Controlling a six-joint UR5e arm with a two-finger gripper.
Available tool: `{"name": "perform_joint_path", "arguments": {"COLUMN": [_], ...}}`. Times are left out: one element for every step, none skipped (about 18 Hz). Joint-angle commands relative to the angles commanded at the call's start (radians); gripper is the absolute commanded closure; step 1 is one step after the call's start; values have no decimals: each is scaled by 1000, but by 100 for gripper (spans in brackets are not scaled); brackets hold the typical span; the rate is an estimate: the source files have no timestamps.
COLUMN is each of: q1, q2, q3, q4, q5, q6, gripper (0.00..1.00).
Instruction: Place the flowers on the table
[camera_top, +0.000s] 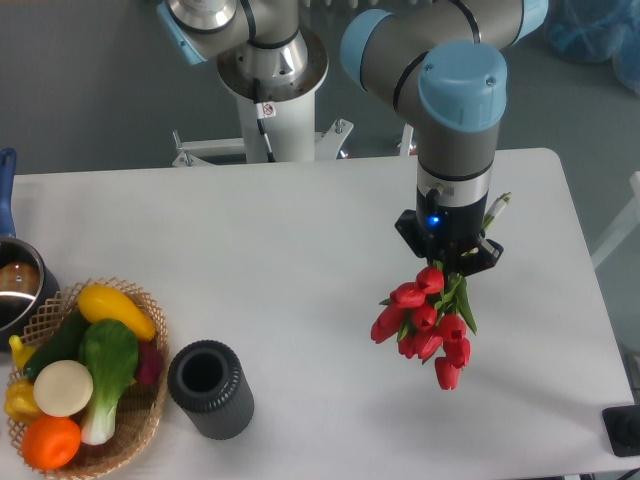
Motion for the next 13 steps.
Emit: {"name": "perform_joint_path", "arguments": {"q1": [-3,-11,-20,-29,-38,-46,-55,-58,-66,-74,-77,-81,-83], "q2": [-2,-3,-3,-5,-6,-6,-3,1,5,8,11,14,18], "q3": [-3,-9,-14,-23,-35,-47,-69,-95,-107,-115,-126,-152,-173], "q4": [0,0,-5,-5,-5,-6,5,6,8,5,6,9,20], "q5": [0,2,3,6,9,9,12,9,9,9,12,6,6], "q6": [0,0,0,0,0,0,0,0,-2,-2,-6,-9,-11], "gripper": [100,100,100,99,99,98,98,98,98,98,98,98,99]}}
